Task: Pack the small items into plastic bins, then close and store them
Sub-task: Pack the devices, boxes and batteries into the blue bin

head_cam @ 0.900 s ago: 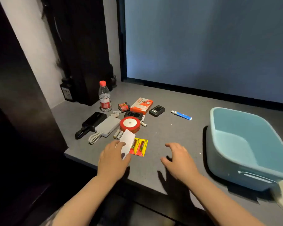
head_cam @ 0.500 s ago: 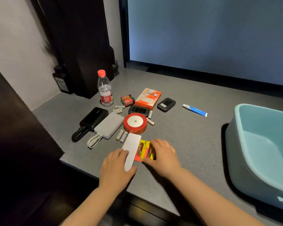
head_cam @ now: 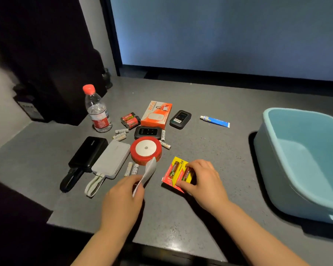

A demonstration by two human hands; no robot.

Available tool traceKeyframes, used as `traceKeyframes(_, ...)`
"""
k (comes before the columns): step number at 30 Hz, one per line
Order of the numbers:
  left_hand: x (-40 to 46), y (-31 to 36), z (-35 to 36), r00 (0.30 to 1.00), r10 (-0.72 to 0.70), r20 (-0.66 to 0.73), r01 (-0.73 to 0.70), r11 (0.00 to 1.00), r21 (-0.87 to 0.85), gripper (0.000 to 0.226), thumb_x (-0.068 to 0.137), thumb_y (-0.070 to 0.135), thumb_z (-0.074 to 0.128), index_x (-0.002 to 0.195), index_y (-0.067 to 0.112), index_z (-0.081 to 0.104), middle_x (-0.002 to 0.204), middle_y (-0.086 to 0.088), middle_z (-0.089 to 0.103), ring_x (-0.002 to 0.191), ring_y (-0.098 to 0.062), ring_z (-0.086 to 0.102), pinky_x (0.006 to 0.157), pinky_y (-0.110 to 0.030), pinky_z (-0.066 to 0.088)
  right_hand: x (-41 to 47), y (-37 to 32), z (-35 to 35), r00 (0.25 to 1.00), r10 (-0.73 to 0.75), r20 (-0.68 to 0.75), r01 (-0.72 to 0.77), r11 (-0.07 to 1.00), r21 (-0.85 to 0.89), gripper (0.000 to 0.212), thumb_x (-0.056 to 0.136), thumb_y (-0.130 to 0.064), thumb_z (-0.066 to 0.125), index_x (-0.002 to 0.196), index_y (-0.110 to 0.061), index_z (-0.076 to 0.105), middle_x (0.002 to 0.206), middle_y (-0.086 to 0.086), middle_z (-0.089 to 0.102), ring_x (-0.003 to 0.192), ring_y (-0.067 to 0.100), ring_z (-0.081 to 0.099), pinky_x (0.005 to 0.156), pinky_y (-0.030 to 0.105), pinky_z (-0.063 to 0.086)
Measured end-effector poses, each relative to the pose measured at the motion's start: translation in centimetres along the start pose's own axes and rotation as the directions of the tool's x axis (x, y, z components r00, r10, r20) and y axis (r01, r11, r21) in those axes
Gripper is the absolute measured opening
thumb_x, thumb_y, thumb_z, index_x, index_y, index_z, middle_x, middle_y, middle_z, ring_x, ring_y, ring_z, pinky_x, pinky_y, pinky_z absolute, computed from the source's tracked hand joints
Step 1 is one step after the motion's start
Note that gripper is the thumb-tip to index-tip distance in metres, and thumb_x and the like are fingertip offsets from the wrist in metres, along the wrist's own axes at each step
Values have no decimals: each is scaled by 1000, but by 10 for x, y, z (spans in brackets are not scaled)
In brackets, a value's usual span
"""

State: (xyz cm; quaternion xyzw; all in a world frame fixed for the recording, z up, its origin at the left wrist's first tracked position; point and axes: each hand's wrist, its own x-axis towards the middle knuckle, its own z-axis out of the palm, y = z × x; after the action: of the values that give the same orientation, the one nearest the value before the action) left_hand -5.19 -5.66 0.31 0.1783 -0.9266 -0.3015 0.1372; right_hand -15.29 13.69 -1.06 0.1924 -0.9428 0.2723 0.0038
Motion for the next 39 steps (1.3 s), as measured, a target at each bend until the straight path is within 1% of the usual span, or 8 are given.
traceKeyframes(3, 18, 24, -6, 997, 83, 0, -83, 997, 0, 19, 88, 23, 60, 105, 29, 68, 95, 11, 69, 74, -5, 54, 59, -14, 38, -3, 2, -31, 992, 52, -116, -46, 998, 51, 51, 77, -51, 73, 116, -22, 58, 112, -7, 53, 109, 12, 44, 89, 27, 39)
traceKeyframes(10, 38, 121, 10, 969, 246, -10, -242, 946, -216, 19, 86, 22, 62, 99, 35, 67, 83, 21, 62, 78, 4, 56, 60, -13, 37, -32, 40, -128, 928, 67, -368, -41, 996, 78, 49, 77, -49, 73, 115, -22, 58, 112, -13, 52, 107, 3, 43, 88, 14, 33)
traceKeyframes(14, 31, 169, 42, 952, 304, 30, -280, 909, -309, 24, 86, 18, 62, 96, 40, 65, 87, 20, 65, 84, 2, 59, 60, -21, 42, -48, 91, -183, 892, 106, -439, -111, 994, 15, 49, 77, -50, 72, 117, -26, 57, 113, -17, 50, 109, 3, 42, 90, 20, 33)
traceKeyframes(20, 24, 226, 86, 957, 288, 3, -262, 875, -408, 23, 86, 18, 62, 93, 40, 67, 87, 22, 66, 86, 7, 58, 62, -16, 41, -53, 185, -241, 931, 248, -266, -296, 942, -157, 49, 79, -46, 72, 120, -23, 57, 114, -8, 52, 112, 13, 43, 87, 23, 33)
traceKeyframes(24, 22, 257, 105, 957, 285, -45, -275, 855, -439, 22, 85, 18, 63, 94, 38, 68, 88, 26, 66, 87, 12, 56, 63, -3, 39, -24, 220, -252, 978, 200, -53, -206, 919, -336, 49, 79, -48, 71, 117, -20, 57, 113, -3, 52, 110, 17, 43, 92, 31, 39)
traceKeyframes(31, 34, 273, 124, 962, 264, -75, -269, 857, -440, 23, 85, 16, 64, 93, 37, 68, 89, 25, 67, 87, 6, 58, 61, -7, 39, 39, 244, -233, 967, 183, 180, -48, 818, -573, 43, 81, -43, 69, 109, -11, 60, 111, 6, 52, 107, 26, 47, 87, 38, 43)
traceKeyframes(36, 46, 280, 131, 953, 293, -82, -298, 847, -440, 24, 84, 17, 64, 92, 39, 67, 89, 28, 66, 85, 5, 60, 60, -9, 41, 55, 261, -207, 935, 233, 267, -7, 765, -644, 38, 84, -36, 67, 110, -10, 59, 114, 9, 52, 108, 28, 48, 77, 33, 32)
traceKeyframes(39, 57, 287, 132, 932, 348, -103, -357, 827, -434, 22, 85, 20, 62, 93, 40, 67, 90, 27, 65, 85, 4, 59, 60, -9, 40, 58, 270, -200, 913, 308, 267, -51, 737, -674, 37, 88, -35, 62, 115, -11, 57, 119, 9, 52, 110, 28, 49, 81, 34, 35)
